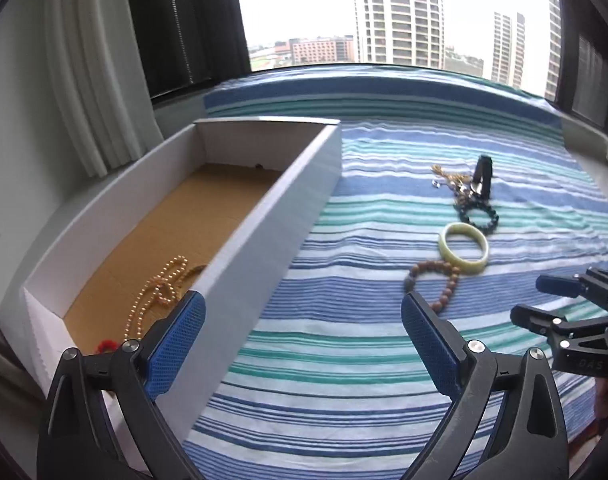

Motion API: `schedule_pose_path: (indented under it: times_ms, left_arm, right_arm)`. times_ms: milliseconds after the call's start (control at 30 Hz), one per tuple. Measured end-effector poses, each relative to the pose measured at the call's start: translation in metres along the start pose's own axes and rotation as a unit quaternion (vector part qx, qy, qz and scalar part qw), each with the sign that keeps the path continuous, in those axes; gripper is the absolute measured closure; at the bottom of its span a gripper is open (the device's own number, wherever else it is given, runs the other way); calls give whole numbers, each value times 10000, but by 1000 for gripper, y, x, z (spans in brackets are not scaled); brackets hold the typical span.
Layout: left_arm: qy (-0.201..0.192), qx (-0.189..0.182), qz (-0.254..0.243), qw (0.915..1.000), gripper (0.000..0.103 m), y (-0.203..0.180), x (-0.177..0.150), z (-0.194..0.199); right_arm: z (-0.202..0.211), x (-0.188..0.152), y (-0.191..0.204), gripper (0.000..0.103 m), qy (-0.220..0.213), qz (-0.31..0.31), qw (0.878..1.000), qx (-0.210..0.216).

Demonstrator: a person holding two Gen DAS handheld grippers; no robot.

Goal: Organize jewelry
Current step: 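Withdraw both tools from the box back over the bedspread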

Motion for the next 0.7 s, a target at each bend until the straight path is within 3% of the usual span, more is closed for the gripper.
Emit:
schedule_pose_path:
  times_ms: [333, 533, 667, 700]
  left_arm:
    - [302, -104, -265, 9991, 4, -42, -21, -20]
    - [1032, -771, -117, 9916, 4, -63, -68, -58]
    - [1375, -861, -254, 9864, 3, -76, -91, -76]
    - [1282, -895, -174, 9875, 4, -76, -92, -75]
  right_arm:
    - [21, -39, -71, 39, -349, -533, 9949, -783]
    - [5, -57, -91, 39, -422, -684, 9902, -1142]
    - [1, -62, -99, 39, -444, -746, 9888, -1210]
    - [0, -64, -101, 39, -440, -765, 9886, -1216]
Point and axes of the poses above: each gripper's, at about its wrist camera, not at the fingertips, and z roughly against the way its jaws point, y to its left, x to its top, the point moved 8 cm from there along -z, roughly the way its jaws point, and after that the axes turned 8 degrees about -z, right-handed, at the moved point
